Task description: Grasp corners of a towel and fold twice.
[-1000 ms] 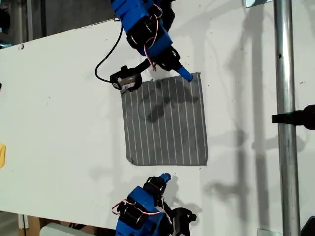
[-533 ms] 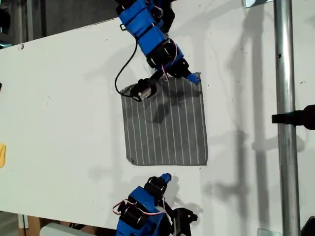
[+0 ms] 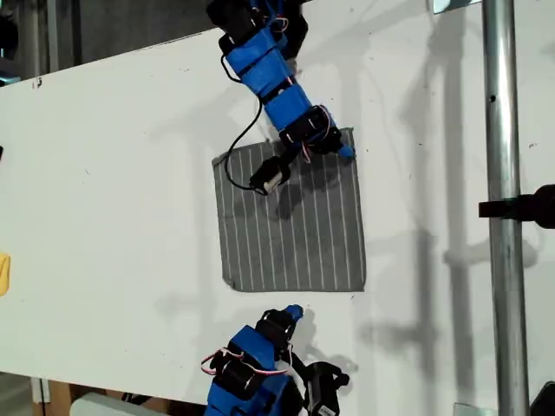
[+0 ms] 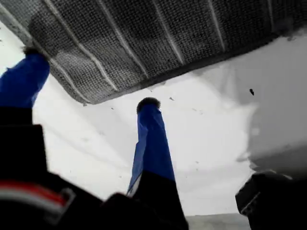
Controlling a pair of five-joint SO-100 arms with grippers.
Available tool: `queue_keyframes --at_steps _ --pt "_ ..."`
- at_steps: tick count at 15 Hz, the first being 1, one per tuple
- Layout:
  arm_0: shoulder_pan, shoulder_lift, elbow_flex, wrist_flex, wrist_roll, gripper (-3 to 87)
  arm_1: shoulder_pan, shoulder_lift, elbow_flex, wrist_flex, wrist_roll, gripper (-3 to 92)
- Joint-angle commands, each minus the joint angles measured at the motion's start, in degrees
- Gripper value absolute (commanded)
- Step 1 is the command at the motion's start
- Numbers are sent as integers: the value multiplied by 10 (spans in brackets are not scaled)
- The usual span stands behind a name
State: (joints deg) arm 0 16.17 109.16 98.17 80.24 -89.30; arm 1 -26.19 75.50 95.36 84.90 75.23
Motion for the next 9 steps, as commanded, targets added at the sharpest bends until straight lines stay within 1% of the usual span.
queue_keyframes --at_steps 1,2,5,6,9 --pt "8 3 -7 1 -9 -30 25 1 1 -34 -20 313" --pt "10 2 -6 3 -11 -30 31 -6 1 -48 -27 277" --pt "14 1 -5 5 -19 -30 36 -25 0 -74 -38 235" --pt "15 1 -5 6 -20 -30 33 -25 -5 -72 -38 236" --pt "14 -2 -5 7 -19 -30 20 31 -43 -3 -37 297"
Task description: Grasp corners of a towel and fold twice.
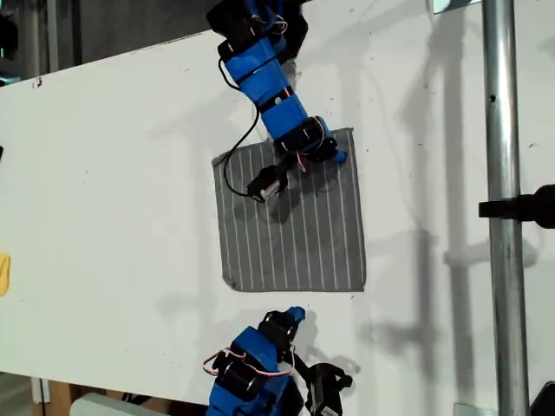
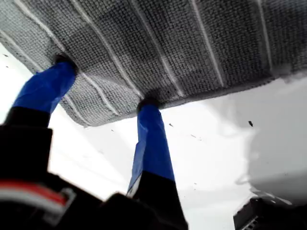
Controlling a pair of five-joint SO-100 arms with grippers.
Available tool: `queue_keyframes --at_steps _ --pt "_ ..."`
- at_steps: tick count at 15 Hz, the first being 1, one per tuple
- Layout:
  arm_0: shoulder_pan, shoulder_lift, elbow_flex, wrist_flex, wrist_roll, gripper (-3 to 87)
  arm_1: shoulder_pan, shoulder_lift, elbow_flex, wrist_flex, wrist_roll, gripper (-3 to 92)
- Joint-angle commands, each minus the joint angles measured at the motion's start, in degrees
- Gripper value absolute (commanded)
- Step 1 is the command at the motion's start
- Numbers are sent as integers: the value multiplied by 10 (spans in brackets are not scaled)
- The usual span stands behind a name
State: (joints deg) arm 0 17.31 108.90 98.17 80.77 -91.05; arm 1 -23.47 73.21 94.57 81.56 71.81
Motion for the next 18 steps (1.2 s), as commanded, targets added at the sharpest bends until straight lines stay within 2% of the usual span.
queue_keyframes --at_steps 1,3,5,8,11,12,14,18 --pt "1 -1 -5 -1 2 -30 -10 75 -47 52 -4 305" --pt "0 -4 -8 -3 4 -30 -19 91 -65 78 0 308" --pt "1 -4 -8 -3 3 -30 -33 81 -55 63 8 305" --pt "4 -4 -7 0 -4 -30 -48 25 -32 7 15 290" --pt "7 -4 -4 3 -9 -30 -33 -32 22 -85 11 252" --pt "7 -3 -4 7 -11 -30 -25 -40 33 -102 5 231" --pt "7 -2 -4 12 -18 -30 -17 -31 34 -104 6 -2" --pt "-9 -7 -1 -1 -19 -28 -14 -28 29 -105 1 -2"
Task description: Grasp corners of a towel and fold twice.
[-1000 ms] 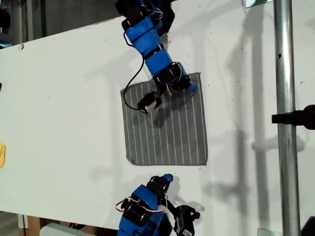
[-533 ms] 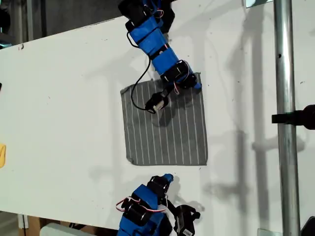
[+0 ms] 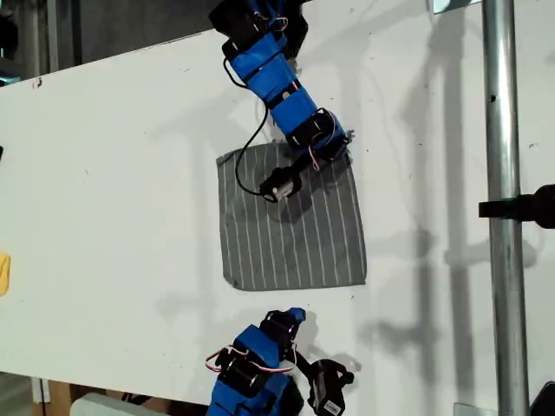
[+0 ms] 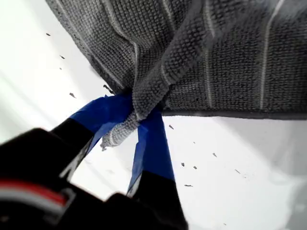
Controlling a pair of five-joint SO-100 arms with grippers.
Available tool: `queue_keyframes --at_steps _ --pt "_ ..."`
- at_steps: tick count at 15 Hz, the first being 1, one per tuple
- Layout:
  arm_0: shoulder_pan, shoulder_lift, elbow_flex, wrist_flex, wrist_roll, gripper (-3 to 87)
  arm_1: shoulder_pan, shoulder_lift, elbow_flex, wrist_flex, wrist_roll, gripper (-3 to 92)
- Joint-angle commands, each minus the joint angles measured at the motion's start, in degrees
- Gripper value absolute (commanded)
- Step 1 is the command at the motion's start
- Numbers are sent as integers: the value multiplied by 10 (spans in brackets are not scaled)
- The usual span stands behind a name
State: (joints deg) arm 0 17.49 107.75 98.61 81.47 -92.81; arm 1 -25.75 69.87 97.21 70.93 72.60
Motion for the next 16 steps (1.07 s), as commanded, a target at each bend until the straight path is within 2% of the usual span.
queue_keyframes --at_steps 1,4,8,10,11,12,13,16 --pt "-14 2 -9 -9 4 -29 9 6 3 3 -7 -2" --pt "-14 -26 -37 -40 45 -29 11 8 2 -1 -8 -2" --pt "11 -213 -205 -32 90 -13 17 4 -2 -8 -8 -2" --pt "29 -301 -303 15 61 146 18 -2 -8 -8 -8 -2" --pt "37 -328 -340 42 41 293 18 -3 -10 -8 -8 -2" --pt "44 -337 -353 53 43 400 18 -4 -11 -11 -8 -2" --pt "42 -341 -364 75 51 402 18 -5 -14 -12 -8 -2" --pt "40 -379 -366 81 51 388 16 -6 -19 -12 -5 -2"
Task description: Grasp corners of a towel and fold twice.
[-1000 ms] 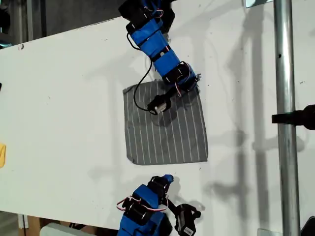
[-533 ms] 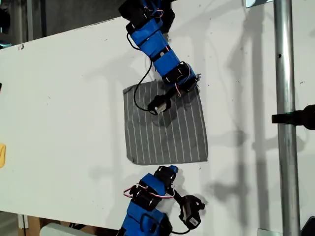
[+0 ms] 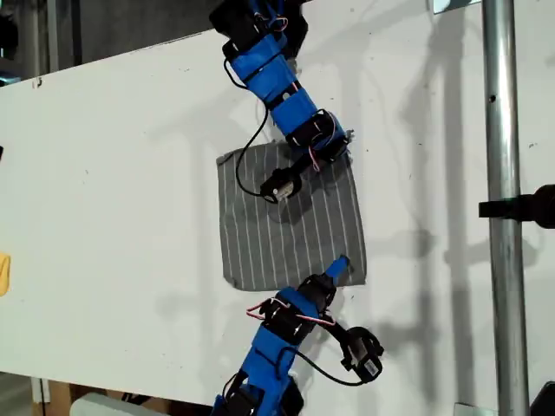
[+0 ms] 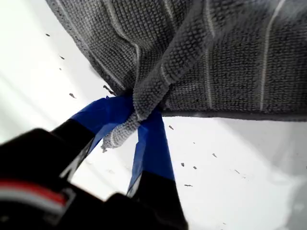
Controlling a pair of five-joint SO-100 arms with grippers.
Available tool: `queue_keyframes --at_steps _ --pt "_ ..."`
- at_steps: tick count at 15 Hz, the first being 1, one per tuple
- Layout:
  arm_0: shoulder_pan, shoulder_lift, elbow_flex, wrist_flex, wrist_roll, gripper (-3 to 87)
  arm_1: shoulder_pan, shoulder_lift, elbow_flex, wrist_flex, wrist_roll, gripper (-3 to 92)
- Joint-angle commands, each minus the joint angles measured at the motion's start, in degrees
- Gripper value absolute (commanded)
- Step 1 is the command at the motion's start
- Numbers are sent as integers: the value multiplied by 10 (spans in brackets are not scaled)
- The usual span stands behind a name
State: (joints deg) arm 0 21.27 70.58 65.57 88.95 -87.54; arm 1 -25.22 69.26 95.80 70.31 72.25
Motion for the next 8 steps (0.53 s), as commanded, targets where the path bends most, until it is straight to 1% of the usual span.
queue_keyframes --at_steps 1,4,8 --pt "3 -40 -44 6 -11 380 11 -2 -8 -6 -1 -2" --pt "7 -140 -108 -4 -19 355 11 -16 -29 3 -4 -2" --pt "24 -197 -110 -58 -38 303 8 -20 -36 4 -3 -2"
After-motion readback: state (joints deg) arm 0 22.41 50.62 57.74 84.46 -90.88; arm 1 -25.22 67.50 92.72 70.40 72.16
